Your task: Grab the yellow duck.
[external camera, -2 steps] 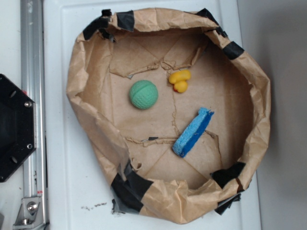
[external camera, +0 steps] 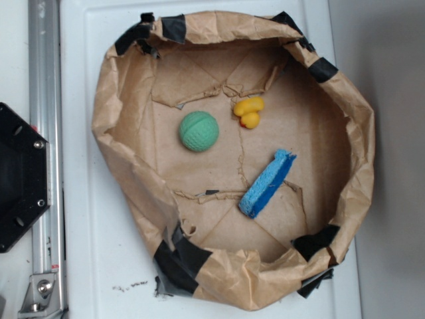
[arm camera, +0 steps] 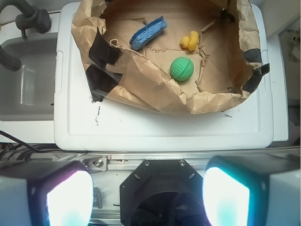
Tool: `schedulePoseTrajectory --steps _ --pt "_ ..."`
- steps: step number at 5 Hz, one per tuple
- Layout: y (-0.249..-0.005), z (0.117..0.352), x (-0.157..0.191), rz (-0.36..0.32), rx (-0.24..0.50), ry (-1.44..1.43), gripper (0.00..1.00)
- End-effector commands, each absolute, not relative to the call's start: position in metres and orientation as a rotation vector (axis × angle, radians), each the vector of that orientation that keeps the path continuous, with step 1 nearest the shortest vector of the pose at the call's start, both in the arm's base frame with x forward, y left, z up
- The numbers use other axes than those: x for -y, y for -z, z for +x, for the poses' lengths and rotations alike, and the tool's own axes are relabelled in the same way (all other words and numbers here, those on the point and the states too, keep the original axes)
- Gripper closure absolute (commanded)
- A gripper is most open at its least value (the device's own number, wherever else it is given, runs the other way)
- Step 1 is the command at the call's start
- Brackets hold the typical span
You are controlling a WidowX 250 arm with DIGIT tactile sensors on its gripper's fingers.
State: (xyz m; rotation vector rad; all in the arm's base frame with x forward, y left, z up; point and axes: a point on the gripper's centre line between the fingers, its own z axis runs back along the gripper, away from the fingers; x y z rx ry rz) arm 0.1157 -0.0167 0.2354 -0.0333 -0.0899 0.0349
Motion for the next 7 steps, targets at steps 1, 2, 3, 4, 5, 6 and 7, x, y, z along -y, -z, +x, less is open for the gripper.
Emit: schedulePoseTrajectory --steps 1,2,3,4,5,6,7 --pt "-0.206 0.2 -0.026 -0.005 0.174 0.023 0.0" --pt "-0.172 0.247 -0.04 0.04 0.189 0.041 0.0" --pt "-0.122 0.281 -0.047 0.096 0.167 0.096 0.0" --pt "-0.074 0.293 -0.037 0.111 0.163 0.184 0.0" --pt "-0.055 0.285 -0.027 0.113 0.11 0.21 0.0" --pt "-0.065 0.276 -0.033 0.096 0.128 0.206 0.0" --pt "-0.073 0.271 -0.041 0.104 0.139 0.185 0.0"
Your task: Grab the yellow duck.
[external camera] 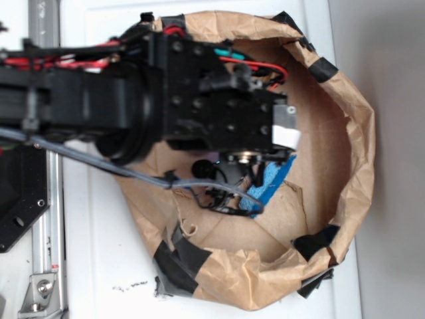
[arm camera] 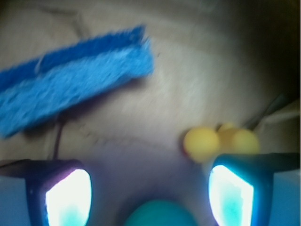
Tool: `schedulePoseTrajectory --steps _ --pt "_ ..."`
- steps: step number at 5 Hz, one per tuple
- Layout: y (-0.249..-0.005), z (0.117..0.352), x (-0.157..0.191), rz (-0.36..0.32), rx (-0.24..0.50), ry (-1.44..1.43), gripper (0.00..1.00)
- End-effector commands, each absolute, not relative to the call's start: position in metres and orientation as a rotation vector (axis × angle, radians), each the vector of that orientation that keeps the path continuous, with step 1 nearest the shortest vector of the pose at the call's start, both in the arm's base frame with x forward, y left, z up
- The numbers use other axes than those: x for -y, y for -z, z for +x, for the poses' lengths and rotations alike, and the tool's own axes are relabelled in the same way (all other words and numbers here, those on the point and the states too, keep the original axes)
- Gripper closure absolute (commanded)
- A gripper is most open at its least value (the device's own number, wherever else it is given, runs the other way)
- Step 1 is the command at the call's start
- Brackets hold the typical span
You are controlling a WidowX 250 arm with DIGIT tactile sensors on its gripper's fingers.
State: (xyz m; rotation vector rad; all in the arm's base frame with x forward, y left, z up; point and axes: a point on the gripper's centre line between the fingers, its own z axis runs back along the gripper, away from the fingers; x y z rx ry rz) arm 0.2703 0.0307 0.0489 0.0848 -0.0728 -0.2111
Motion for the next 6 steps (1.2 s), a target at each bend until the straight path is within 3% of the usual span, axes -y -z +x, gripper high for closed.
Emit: schedulePoseTrajectory --steps 1,2,3,4,6 --pt "-0.073 0.268 -0.045 0.099 0.135 0.176 0.0" --pt "-0.068 0.267 -0.052 0.096 0.131 0.181 0.0" --pt "-0.018 0.285 -0.087 0.115 0.013 0.178 0.0" --pt "0.005 0.297 -0.082 0.096 0.01 0.197 0.0" --pt "0.009 0.3 -0.08 0.129 -0.028 0.199 0.0"
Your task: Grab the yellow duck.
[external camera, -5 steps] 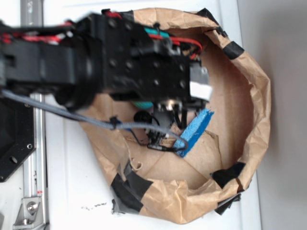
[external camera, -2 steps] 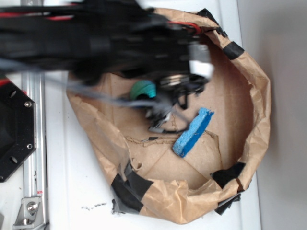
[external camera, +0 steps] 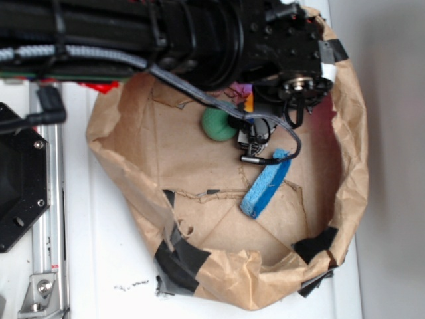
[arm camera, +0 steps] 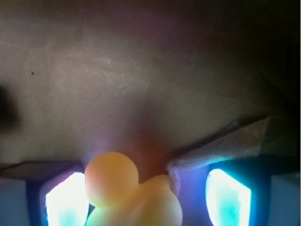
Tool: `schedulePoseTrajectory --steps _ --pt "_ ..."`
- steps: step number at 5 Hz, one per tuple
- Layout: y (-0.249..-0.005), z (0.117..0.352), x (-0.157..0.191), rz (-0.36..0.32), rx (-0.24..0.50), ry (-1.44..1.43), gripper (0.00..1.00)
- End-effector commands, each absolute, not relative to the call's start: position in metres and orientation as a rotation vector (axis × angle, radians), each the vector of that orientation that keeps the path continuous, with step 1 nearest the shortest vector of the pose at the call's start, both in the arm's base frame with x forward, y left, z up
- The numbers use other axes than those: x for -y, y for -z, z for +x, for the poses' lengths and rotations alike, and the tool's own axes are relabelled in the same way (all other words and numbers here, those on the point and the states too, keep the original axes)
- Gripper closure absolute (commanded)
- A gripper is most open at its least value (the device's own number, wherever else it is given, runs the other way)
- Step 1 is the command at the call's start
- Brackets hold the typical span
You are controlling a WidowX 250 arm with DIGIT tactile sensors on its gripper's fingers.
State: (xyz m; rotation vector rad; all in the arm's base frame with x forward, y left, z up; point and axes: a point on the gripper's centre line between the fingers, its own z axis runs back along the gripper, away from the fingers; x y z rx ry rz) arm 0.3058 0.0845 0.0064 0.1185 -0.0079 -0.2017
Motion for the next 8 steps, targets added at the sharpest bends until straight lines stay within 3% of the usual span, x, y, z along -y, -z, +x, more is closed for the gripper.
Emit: schedulePoseTrajectory --steps 1,4,5,6,7,8 --pt "0.005 0.297 -0.08 0.125 -0.031 0.188 1.0" --pt "-0.042 0.29 -0.08 0.131 -0.004 0.131 1.0" --pt "-0.075 0.272 -0.071 0.107 0.056 -0.122 1.0" --pt "-0.123 0.258 -0.053 0.081 0.187 -0.211 1.0" --pt "-0.173 0.252 -0.041 0.043 0.229 -0.231 1.0" --pt "-0.182 0.255 -0.031 0.041 0.192 -0.222 1.0"
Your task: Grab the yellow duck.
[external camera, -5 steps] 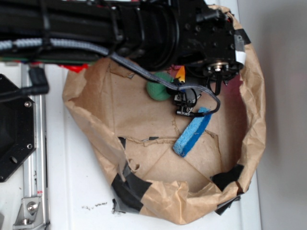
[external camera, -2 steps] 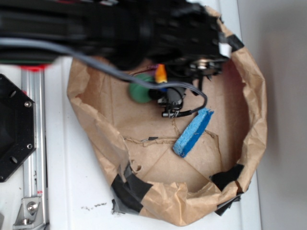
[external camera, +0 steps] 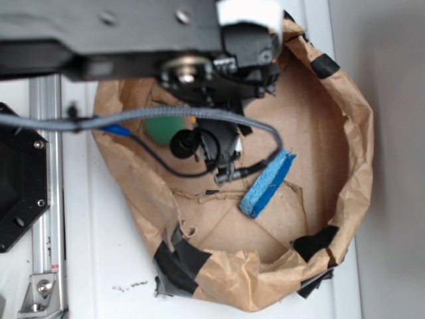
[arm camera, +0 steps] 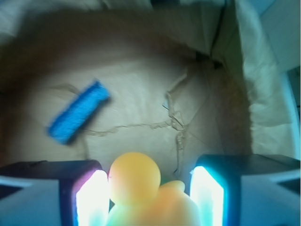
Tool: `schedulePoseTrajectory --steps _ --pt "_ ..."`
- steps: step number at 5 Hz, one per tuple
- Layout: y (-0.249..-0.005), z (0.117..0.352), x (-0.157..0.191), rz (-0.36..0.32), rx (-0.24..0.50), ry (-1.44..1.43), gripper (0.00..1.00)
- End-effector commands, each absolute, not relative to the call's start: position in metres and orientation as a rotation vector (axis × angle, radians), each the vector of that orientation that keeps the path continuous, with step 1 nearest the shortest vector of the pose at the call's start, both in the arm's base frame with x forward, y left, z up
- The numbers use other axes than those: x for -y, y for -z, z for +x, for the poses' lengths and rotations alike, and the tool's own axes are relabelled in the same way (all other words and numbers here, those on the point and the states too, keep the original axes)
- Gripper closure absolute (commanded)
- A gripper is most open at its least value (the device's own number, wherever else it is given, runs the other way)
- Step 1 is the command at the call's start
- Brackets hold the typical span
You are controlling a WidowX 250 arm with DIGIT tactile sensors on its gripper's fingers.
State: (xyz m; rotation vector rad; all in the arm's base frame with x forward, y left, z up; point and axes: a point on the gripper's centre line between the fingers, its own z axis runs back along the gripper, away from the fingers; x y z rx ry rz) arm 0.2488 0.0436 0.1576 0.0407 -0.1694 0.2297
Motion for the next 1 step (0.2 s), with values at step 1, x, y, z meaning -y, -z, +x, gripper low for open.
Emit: schedulePoseTrajectory --steps 1 --pt "-0.1673 0.263 -0.0287 0.059 0.143 -0.226 1.0"
